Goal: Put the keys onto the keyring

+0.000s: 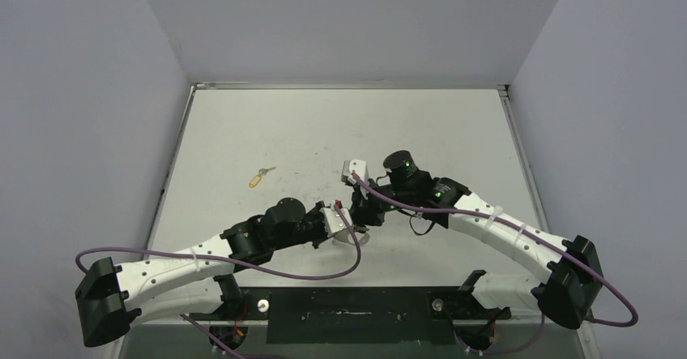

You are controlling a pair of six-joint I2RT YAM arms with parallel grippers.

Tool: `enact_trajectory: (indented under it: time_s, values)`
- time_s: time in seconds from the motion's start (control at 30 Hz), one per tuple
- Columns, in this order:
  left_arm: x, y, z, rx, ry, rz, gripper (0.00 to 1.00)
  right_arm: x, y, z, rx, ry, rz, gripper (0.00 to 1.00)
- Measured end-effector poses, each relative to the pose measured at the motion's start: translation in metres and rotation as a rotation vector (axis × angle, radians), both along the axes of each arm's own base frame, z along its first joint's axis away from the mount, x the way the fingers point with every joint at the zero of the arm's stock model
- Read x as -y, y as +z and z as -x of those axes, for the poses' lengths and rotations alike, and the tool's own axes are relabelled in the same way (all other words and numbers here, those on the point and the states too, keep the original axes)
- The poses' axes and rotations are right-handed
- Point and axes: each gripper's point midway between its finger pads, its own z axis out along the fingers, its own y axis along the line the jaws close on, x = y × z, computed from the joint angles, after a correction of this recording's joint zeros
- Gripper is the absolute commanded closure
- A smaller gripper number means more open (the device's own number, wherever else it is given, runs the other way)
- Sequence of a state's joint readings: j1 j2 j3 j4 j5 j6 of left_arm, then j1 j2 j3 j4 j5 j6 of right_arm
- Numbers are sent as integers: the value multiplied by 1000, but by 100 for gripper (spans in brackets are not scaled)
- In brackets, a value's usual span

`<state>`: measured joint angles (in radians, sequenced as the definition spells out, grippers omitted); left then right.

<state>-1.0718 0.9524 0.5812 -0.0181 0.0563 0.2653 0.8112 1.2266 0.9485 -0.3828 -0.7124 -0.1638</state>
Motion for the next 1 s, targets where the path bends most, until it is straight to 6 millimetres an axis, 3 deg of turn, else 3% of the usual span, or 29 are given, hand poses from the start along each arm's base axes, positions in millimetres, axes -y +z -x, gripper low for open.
enact_trajectory:
  time_s: [0.57,0.7,1.0]
  values:
    - [0,3,-1,11,3,18,100,10,-3,-12,-18,-44,9,100]
    - [0,4,-1,14,2,24,100,11,-3,-11,-26,-42,4,80]
    - [0,9,1,21,-5,43,100,14,0,-23,-42,-103,-23,49]
